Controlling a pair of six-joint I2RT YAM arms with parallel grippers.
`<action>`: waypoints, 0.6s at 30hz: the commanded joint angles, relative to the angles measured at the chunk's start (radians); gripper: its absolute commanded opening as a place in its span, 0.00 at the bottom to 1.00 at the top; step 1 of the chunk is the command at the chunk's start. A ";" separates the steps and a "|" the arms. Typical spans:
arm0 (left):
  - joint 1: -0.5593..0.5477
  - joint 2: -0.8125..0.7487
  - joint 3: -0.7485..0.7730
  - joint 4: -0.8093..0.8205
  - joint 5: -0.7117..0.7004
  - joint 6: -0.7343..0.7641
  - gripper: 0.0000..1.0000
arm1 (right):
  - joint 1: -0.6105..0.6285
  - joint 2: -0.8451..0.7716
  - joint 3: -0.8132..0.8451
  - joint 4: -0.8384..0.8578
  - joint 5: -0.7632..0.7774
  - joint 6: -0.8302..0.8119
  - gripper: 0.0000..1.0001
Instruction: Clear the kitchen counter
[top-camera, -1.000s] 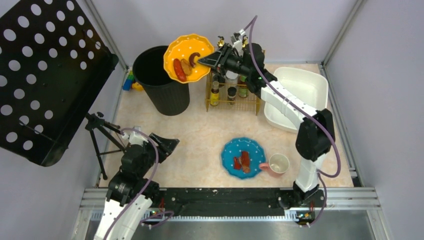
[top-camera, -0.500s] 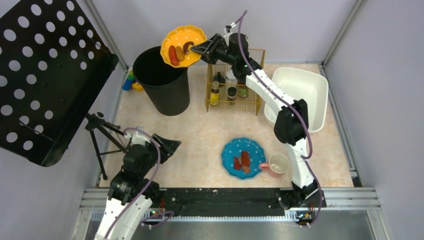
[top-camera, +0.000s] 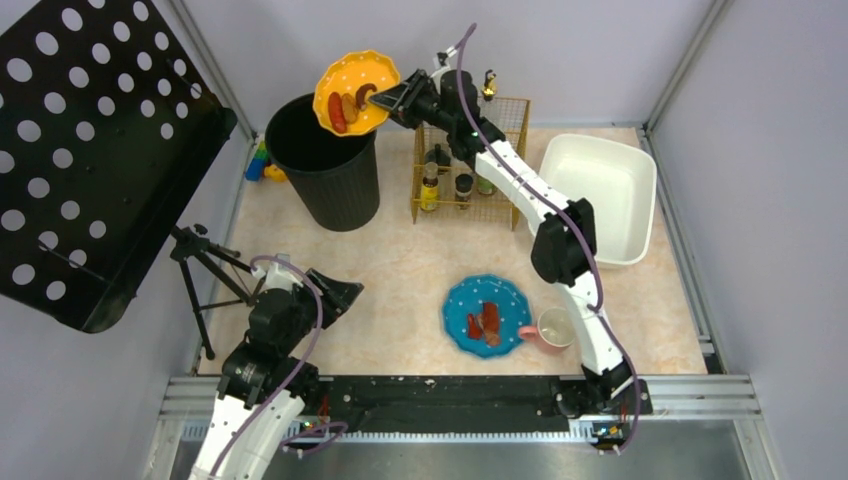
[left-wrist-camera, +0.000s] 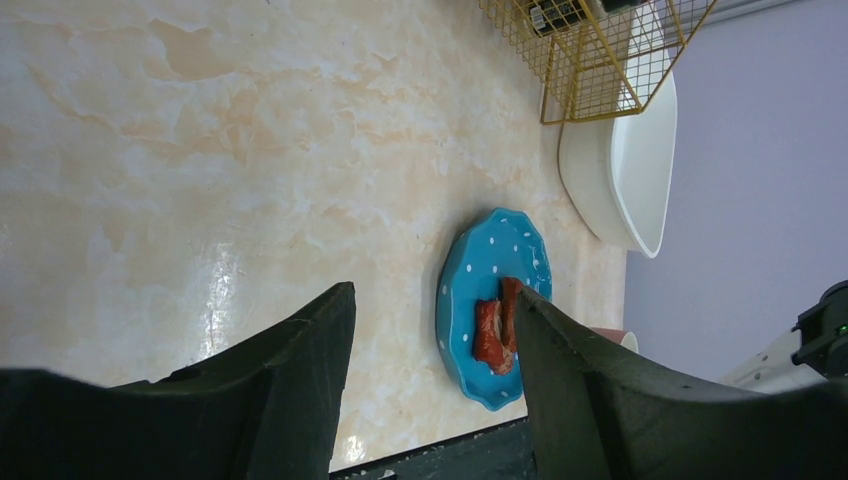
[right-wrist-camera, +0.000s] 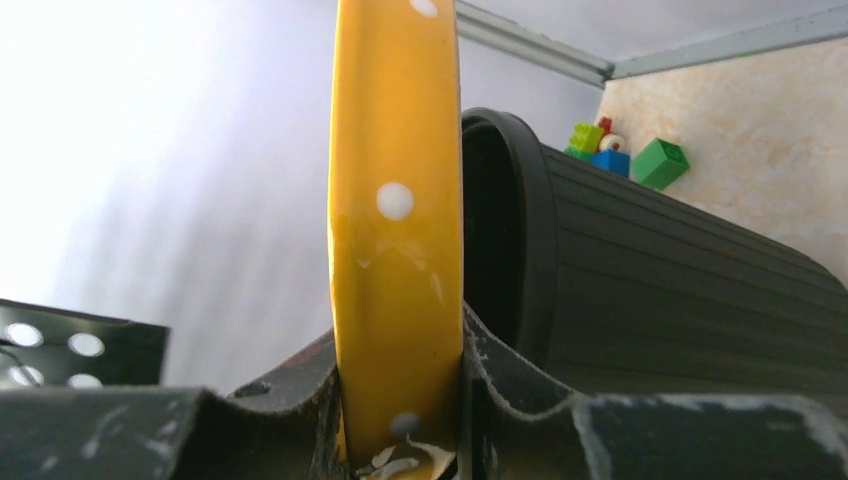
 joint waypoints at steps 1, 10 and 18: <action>-0.002 -0.018 0.006 0.021 0.011 0.017 0.64 | 0.036 -0.013 0.131 0.212 0.038 -0.025 0.00; -0.003 -0.031 0.005 0.005 0.003 0.022 0.65 | 0.070 -0.001 0.173 0.195 0.104 -0.179 0.00; -0.002 -0.040 0.002 -0.004 0.002 0.022 0.65 | 0.088 0.007 0.185 0.186 0.143 -0.296 0.00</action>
